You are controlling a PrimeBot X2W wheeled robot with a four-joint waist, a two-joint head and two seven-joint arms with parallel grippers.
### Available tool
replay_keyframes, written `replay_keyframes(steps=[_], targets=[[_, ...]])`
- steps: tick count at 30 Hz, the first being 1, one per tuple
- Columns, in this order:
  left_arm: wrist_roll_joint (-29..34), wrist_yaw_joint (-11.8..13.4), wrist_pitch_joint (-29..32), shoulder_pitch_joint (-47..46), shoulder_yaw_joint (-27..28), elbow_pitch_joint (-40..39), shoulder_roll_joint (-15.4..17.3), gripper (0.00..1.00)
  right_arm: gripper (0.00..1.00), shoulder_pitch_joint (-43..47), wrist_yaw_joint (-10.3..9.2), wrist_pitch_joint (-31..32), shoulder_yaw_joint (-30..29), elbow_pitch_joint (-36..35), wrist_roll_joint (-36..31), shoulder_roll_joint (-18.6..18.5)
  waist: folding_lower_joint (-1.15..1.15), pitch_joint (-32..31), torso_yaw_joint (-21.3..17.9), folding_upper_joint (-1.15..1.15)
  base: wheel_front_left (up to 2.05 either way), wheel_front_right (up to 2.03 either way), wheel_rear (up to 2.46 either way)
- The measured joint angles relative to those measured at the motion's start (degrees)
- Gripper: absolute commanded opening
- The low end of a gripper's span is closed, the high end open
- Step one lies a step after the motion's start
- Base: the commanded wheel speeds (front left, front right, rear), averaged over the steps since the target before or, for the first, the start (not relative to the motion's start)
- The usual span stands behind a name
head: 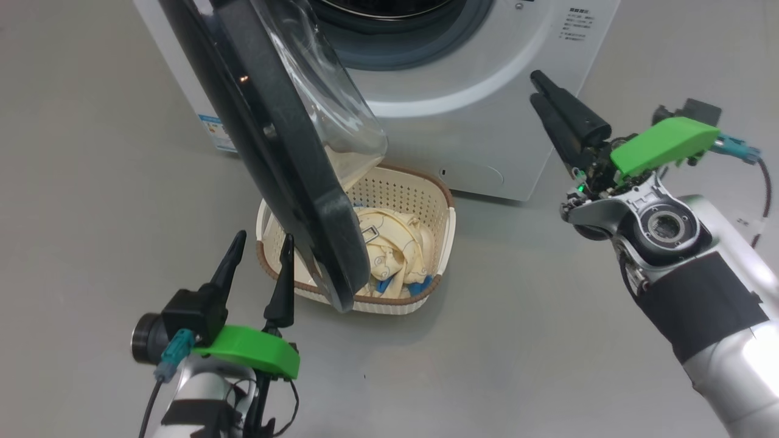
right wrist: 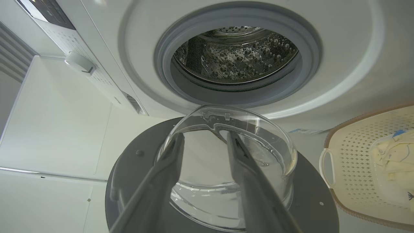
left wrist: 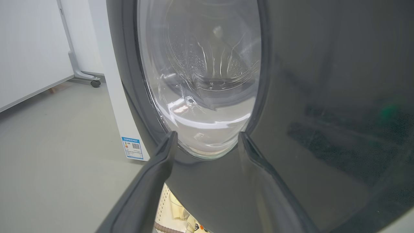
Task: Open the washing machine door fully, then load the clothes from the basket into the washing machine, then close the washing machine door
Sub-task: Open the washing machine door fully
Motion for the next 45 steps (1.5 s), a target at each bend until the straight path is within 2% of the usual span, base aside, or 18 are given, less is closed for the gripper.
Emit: replay_keyframes(steps=[11, 16, 20, 24, 28, 31, 33, 39, 45], targets=[[0.96, -0.49, 0.0, 2.31, 1.03, 0.64, 0.38, 1.0, 1.0, 6.83, 0.0, -15.93, -2.12, -1.54, -13.19, -7.49, 0.0, -3.13, -2.5, 0.0, 0.0, 0.0, 0.0], [0.98, -0.49, 0.0, 3.52, 1.18, 1.3, 0.71, 1.0, 1.0, 9.96, 0.0, -19.7, -2.33, 0.59, -21.72, -10.03, 0.0, -4.93, -3.69, 0.0, 0.0, 0.0, 0.0], [0.97, -0.48, 0.0, 4.14, 1.31, 1.52, 0.96, 1.0, 1.0, 12.41, 0.0, -20.39, -4.72, 2.96, -32.75, -10.88, 0.0, -6.07, -4.64, 0.0, 0.0, 0.0, 0.0], [0.97, -0.48, 0.0, 4.67, 1.35, 1.55, 1.1, 1.0, 1.0, 15.18, 0.0, -20.49, -12.7, 3.18, -47.29, -10.6, 0.0, -6.73, -5.45, 0.0, 0.0, 0.0, 0.0], [0.97, -0.48, 0.0, 4.95, 1.35, 1.55, 1.31, 1.0, 1.0, 19.97, 0.0, -20.64, -20.5, 1.07, -61.56, -7.26, 0.0, -7.12, -5.92, 0.0, 0.0, 0.0, 0.0], [0.97, -0.47, 0.0, 5.03, 1.35, 1.55, 1.63, 1.0, 1.0, 24.65, 0.0, -20.63, -25.36, -1.11, -70.41, -3.68, 0.0, -7.34, -6.17, 0.0, 0.0, 0.0, 0.0], [0.97, -0.46, 0.0, 5.09, 1.34, 1.56, 1.79, 1.0, 1.0, 29.02, 0.0, -19.6, -29.72, -5.02, -78.6, -0.27, 0.0, -7.62, -6.37, 0.0, 0.0, 0.0, 0.0], [0.88, -0.41, 0.0, 5.41, 1.21, 1.56, 1.9, 1.0, 1.0, 36.95, 0.0, -14.54, -34.22, -16.57, -90.69, 6.92, 0.0, -7.75, -6.86, 0.0, 0.0, 0.0, 0.0], [0.37, -0.41, 0.0, 5.5, 0.71, 1.65, 1.93, 1.0, 1.0, 44.4, 0.0, -11.14, -36.18, -24.31, -96.6, 8.8, 0.0, -7.59, -6.92, 0.0, 0.0, 0.0, 0.0]])
